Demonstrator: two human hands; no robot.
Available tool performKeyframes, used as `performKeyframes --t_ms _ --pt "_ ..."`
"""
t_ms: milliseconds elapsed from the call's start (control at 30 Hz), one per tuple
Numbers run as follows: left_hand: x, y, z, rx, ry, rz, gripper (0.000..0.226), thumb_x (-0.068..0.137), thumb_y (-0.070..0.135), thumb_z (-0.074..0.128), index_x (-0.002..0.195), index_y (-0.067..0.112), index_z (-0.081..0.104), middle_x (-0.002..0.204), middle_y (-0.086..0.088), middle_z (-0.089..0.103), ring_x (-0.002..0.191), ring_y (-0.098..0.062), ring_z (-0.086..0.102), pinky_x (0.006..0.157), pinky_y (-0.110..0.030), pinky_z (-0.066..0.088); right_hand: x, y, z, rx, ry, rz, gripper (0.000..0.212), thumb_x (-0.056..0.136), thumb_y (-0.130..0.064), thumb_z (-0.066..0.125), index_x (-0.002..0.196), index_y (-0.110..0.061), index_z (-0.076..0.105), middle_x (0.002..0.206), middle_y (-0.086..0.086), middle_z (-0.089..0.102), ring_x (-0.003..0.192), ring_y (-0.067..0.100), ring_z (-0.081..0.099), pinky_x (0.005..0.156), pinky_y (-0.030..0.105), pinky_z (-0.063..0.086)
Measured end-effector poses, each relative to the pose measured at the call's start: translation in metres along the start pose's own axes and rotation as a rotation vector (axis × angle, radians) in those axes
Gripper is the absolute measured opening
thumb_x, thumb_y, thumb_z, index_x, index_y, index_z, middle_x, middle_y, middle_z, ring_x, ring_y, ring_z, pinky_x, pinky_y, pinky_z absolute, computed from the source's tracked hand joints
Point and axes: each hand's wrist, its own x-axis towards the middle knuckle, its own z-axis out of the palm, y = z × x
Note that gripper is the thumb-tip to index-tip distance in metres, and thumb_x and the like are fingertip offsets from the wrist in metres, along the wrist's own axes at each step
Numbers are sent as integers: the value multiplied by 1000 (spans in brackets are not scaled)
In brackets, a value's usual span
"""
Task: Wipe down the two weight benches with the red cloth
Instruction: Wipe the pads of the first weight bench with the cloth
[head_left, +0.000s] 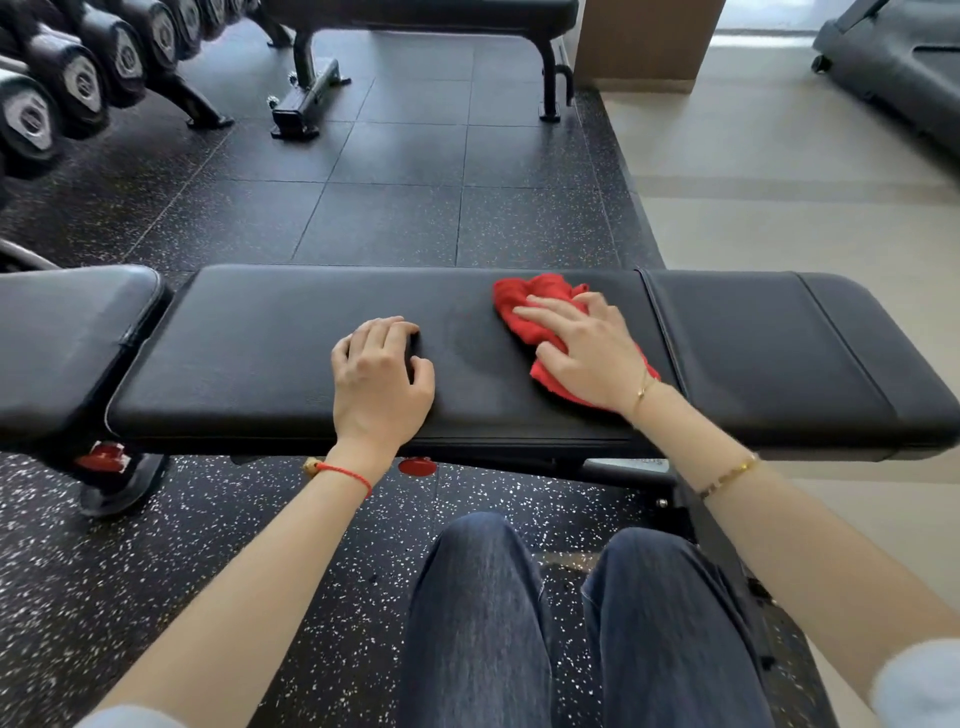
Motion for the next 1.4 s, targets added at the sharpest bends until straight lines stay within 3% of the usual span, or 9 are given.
performKeyframes --t_ms 133,333,467,633,867,1233,1400 --pt "2 2 0 2 2 -8 30 87 23 52 115 18 63 122 1 63 123 -21 52 109 -41 31 52 -6 7 -36 -11 177 47 93 -37 44 140 -40 45 152 -17 38 127 33 35 106 41 28" --pt "2 1 -1 3 16 -16 30 85 23 53 112 18 64 120 1 65 121 -22 53 105 -41 33 29 -69 21 21 -51 -85 50 90 -36 46 141 -39 46 151 -17 38 126 30 34 106 39 26" --pt "2 1 -1 -12 25 -12 30 85 23 52 112 18 64 120 1 65 120 -22 53 105 -42 34 -31 -59 13 53 -27 -155 55 84 -39 42 138 -40 48 149 -21 41 126 27 35 106 38 27" --pt "-1 1 0 -22 18 -6 29 87 19 54 114 18 64 121 -1 65 121 -22 53 108 -42 33 -38 -4 -2 16 34 52 52 84 -40 42 135 -39 53 145 -17 47 121 29 40 103 40 29" --pt "-2 8 -4 -10 9 -18 29 88 16 54 116 16 64 123 -2 65 122 -23 55 109 -41 34 45 39 -11 -79 -98 383 48 94 -34 39 141 -27 44 151 -3 41 134 42 28 113 47 23" --pt "-2 12 -1 73 30 -15 27 90 14 55 115 12 66 118 -8 68 116 -29 58 103 -43 37 -70 41 -22 -137 -45 26 52 92 -35 46 144 -33 43 151 -12 41 126 33 35 106 43 27" --pt "-12 44 2 0 41 -2 27 91 12 54 115 14 67 115 -7 69 112 -30 60 100 -44 40 -100 77 -31 -147 30 149 53 90 -37 42 142 -32 45 150 -12 42 126 33 35 105 43 26"
